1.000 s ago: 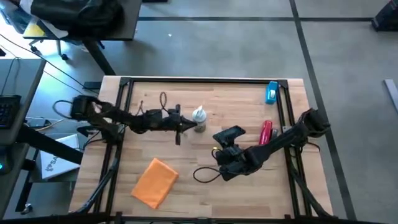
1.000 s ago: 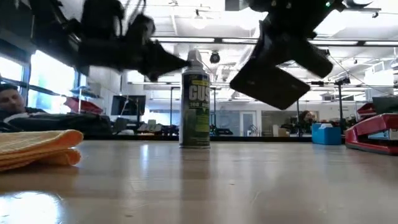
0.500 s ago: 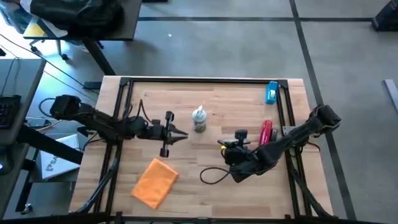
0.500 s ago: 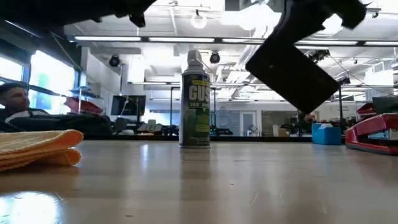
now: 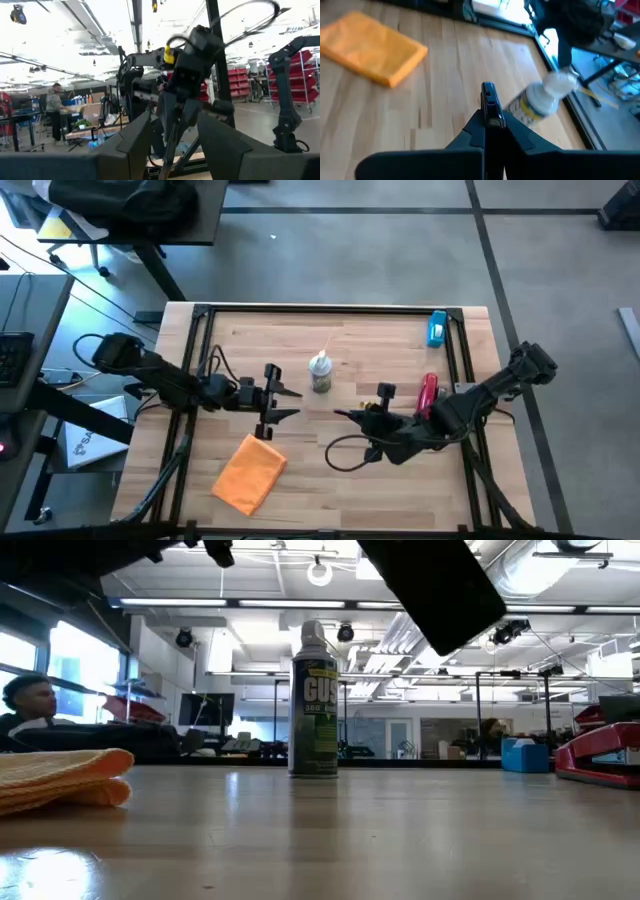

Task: Apply microfiber cloth
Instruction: Wipe the black cellphone using the green microfiber cloth

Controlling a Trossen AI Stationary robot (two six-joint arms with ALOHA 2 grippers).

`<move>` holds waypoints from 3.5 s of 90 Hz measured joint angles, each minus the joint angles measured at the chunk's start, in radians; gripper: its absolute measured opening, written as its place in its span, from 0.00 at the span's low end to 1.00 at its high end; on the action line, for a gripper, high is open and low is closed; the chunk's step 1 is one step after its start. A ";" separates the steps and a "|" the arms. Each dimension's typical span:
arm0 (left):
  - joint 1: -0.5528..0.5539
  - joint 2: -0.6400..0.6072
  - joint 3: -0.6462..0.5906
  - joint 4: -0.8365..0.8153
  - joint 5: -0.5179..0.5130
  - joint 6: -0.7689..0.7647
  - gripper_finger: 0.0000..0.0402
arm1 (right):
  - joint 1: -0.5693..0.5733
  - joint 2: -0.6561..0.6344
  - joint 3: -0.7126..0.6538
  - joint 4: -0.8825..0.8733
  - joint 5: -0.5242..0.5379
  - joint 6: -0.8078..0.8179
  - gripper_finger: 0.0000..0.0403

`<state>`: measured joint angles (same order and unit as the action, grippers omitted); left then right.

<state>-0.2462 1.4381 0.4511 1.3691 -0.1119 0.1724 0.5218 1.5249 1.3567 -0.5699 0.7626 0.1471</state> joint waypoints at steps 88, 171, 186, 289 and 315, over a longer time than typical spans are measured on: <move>-0.045 0.137 0.146 -0.023 -0.003 0.066 0.37 | -0.084 -0.001 0.006 0.307 -0.218 -0.240 0.00; -0.041 0.137 0.245 -0.189 -0.013 0.110 0.05 | -0.096 0.003 0.006 0.298 -0.232 -0.226 0.00; -0.046 0.128 0.245 -0.202 -0.047 0.079 0.05 | -0.097 0.003 0.006 0.298 -0.258 -0.205 0.02; -0.218 -0.162 0.245 -0.670 -0.354 0.109 0.04 | -0.147 0.116 0.005 0.590 -0.300 -0.266 0.28; -0.218 -0.162 0.245 -0.664 -0.349 0.119 0.05 | -0.163 0.116 0.005 0.588 -0.354 -0.245 0.08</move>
<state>-0.4641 1.2762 0.6964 0.7051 -0.4608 0.2914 0.3588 1.6413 1.3613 0.0177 0.4087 -0.0975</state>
